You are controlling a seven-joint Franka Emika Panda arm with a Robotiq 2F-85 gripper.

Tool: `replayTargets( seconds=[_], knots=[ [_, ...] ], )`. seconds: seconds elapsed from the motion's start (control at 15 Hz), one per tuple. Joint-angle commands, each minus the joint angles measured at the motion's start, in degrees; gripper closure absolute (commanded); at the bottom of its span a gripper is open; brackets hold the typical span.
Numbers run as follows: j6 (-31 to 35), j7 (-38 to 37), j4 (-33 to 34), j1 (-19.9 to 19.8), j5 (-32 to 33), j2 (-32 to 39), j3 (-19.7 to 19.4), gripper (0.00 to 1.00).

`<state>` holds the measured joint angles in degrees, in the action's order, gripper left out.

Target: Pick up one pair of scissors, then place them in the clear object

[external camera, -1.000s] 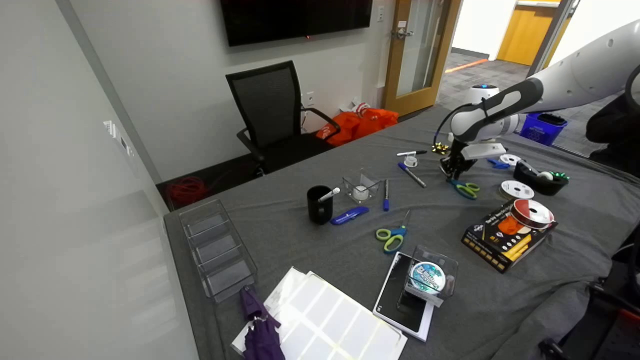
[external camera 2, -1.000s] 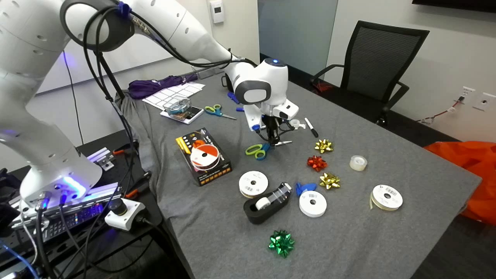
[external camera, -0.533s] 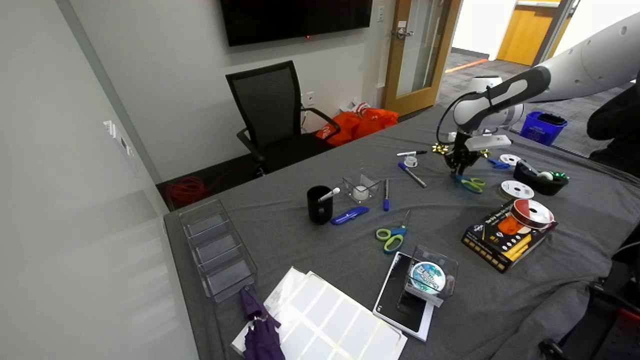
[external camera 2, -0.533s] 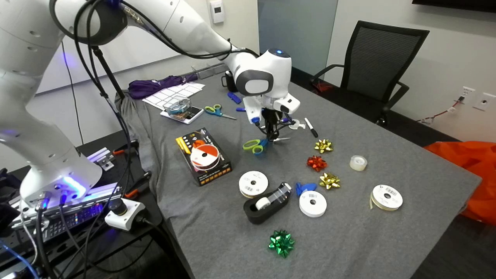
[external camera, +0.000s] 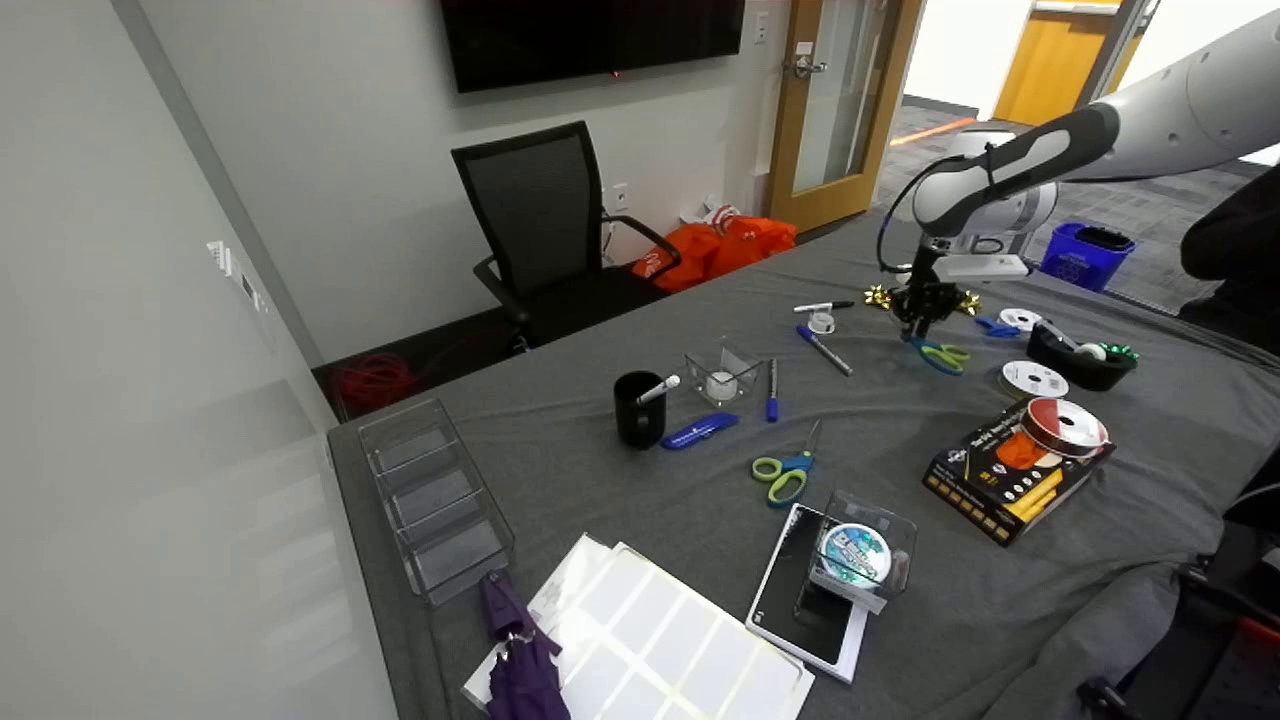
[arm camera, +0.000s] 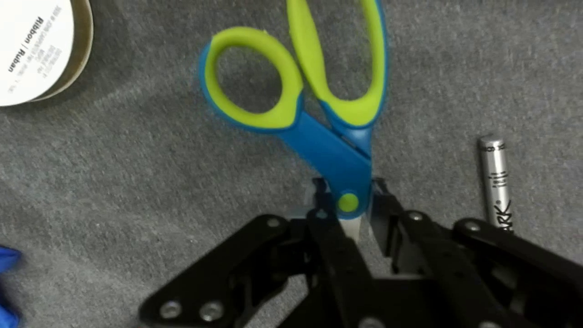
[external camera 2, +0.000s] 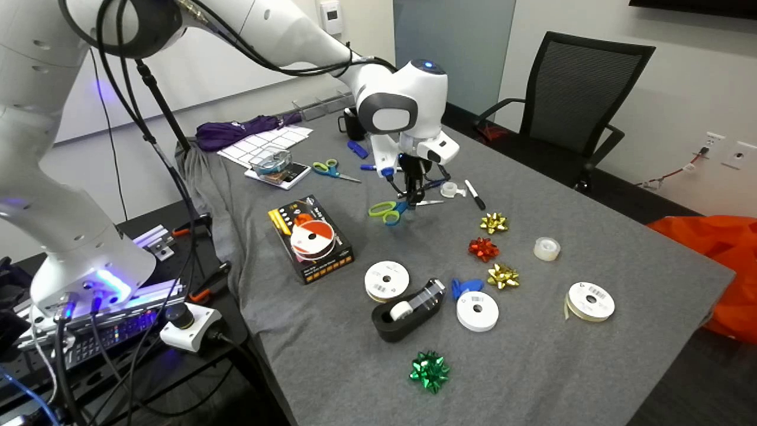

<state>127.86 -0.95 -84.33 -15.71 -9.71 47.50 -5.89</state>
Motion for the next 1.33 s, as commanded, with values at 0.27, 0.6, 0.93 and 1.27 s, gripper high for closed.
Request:
replayTargets(
  seconds=[0.27,0.6,0.93,1.27],
  knots=[
    [-1.82,-2.25,-7.92,-0.73,-5.29,-5.08,1.64,0.94],
    [-1.2,-3.14,-6.19,0.08,-5.77,-3.01,1.0,0.75],
    [-1.26,-3.2,-6.94,0.1,-5.86,-3.58,0.98,0.94],
    [-1.28,-1.94,-11.34,0.72,-7.3,-7.52,3.18,0.94]
  ],
)
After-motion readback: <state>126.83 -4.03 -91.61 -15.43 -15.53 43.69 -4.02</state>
